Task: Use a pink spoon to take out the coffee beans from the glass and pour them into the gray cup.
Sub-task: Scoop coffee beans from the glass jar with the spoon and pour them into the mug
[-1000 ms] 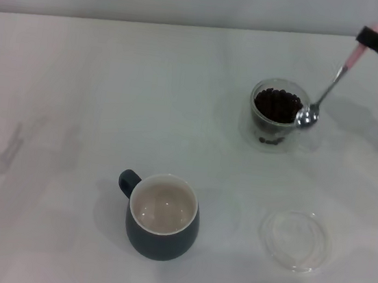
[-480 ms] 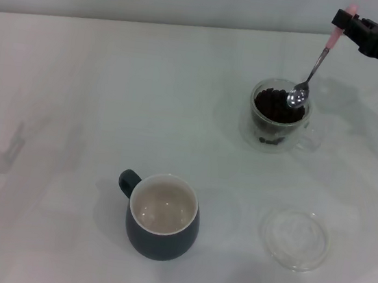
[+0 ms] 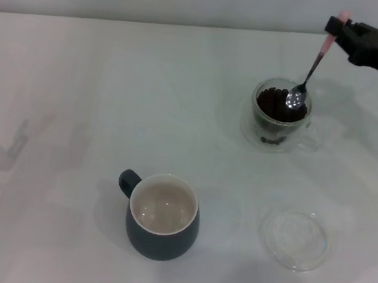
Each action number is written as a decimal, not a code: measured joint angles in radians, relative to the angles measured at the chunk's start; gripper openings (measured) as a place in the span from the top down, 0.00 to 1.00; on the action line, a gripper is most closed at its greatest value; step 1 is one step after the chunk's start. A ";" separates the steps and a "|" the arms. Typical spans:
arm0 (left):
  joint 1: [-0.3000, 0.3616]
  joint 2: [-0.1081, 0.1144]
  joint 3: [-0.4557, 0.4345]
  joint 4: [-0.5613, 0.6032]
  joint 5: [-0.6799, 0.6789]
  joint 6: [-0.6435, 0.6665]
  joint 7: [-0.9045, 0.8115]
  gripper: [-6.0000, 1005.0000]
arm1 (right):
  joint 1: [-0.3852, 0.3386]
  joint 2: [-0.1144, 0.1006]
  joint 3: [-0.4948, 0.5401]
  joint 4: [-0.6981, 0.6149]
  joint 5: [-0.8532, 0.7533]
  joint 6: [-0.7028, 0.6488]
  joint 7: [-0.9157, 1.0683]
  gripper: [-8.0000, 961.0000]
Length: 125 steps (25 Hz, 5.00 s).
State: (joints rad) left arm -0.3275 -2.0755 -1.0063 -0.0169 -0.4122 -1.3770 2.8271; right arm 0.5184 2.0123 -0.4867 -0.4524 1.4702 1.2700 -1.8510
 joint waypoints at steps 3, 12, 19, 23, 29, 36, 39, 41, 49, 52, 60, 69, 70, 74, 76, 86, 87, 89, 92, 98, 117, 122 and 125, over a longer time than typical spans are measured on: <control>0.000 0.000 0.000 0.000 0.000 0.000 0.000 0.37 | 0.011 0.000 -0.006 0.027 0.000 -0.001 -0.035 0.83; 0.001 0.000 0.000 0.000 -0.001 0.001 0.000 0.37 | 0.017 0.003 -0.018 0.061 0.000 -0.004 -0.088 0.83; 0.001 0.000 0.000 0.000 0.000 0.001 0.000 0.37 | 0.010 0.000 -0.009 0.074 0.007 -0.025 -0.035 0.82; 0.001 0.000 0.000 0.000 0.000 0.001 0.000 0.37 | 0.004 -0.001 -0.008 0.075 0.014 -0.046 0.027 0.82; 0.001 0.000 0.000 0.000 0.000 0.001 0.000 0.37 | 0.002 -0.001 -0.009 0.077 0.023 -0.083 0.162 0.82; 0.001 0.000 0.000 0.000 0.000 0.001 0.000 0.37 | 0.002 -0.006 -0.009 0.100 0.024 -0.134 0.355 0.82; 0.001 0.000 0.000 0.000 0.000 0.001 0.000 0.37 | -0.004 -0.006 -0.012 0.102 0.024 -0.152 0.402 0.82; 0.002 0.000 0.000 0.000 0.000 0.001 0.000 0.37 | -0.007 -0.006 -0.009 0.103 0.024 -0.155 0.422 0.82; 0.003 0.000 0.000 0.002 0.000 0.001 0.000 0.37 | -0.021 -0.007 -0.007 0.104 0.065 -0.142 0.525 0.82; 0.003 0.000 0.000 0.002 0.000 0.001 0.000 0.37 | -0.027 -0.008 -0.006 0.105 0.079 -0.140 0.555 0.82; 0.002 0.000 0.000 0.002 0.000 0.001 0.000 0.37 | -0.033 -0.010 -0.006 0.115 0.089 -0.146 0.632 0.81; 0.002 0.000 0.000 0.002 0.003 0.001 0.000 0.37 | -0.037 -0.031 -0.010 0.142 0.089 -0.153 0.705 0.81; 0.003 0.000 0.000 0.002 0.003 0.001 0.000 0.37 | -0.037 -0.032 -0.012 0.142 0.089 -0.152 0.710 0.81; 0.006 0.000 0.001 0.002 0.004 0.001 0.000 0.37 | -0.037 -0.035 -0.013 0.142 0.089 -0.139 0.726 0.81; 0.008 0.000 0.001 0.002 0.006 0.001 0.000 0.37 | -0.037 -0.035 -0.016 0.142 0.088 -0.129 0.736 0.81; 0.008 -0.002 0.006 0.000 0.009 0.000 0.000 0.37 | -0.038 -0.028 -0.034 0.141 0.079 -0.058 0.768 0.81; 0.008 -0.002 0.006 0.000 0.009 0.000 0.000 0.37 | -0.038 -0.028 -0.034 0.141 0.079 -0.058 0.768 0.81; 0.008 -0.002 0.007 0.000 0.010 -0.001 0.000 0.37 | -0.038 -0.025 -0.045 0.141 0.079 -0.052 0.772 0.81; 0.006 -0.002 0.008 0.000 0.010 -0.001 0.000 0.37 | -0.038 -0.016 -0.059 0.141 0.079 -0.046 0.777 0.81; 0.004 -0.002 0.008 0.000 0.010 0.000 0.000 0.37 | -0.028 -0.001 -0.103 0.142 0.082 -0.029 0.783 0.81; 0.007 -0.002 0.007 0.000 0.012 0.001 0.000 0.37 | 0.031 0.009 -0.180 0.205 0.084 0.090 0.776 0.80; 0.003 -0.002 0.007 0.000 0.012 0.001 0.000 0.37 | 0.036 0.013 -0.214 0.211 0.086 0.122 0.769 0.80; 0.002 -0.002 0.008 0.000 0.012 0.001 0.000 0.37 | 0.042 0.014 -0.220 0.234 0.087 0.137 0.751 0.80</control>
State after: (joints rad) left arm -0.3252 -2.0770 -0.9988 -0.0169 -0.4003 -1.3759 2.8271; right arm 0.5606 2.0266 -0.7069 -0.2184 1.5571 1.4068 -1.1002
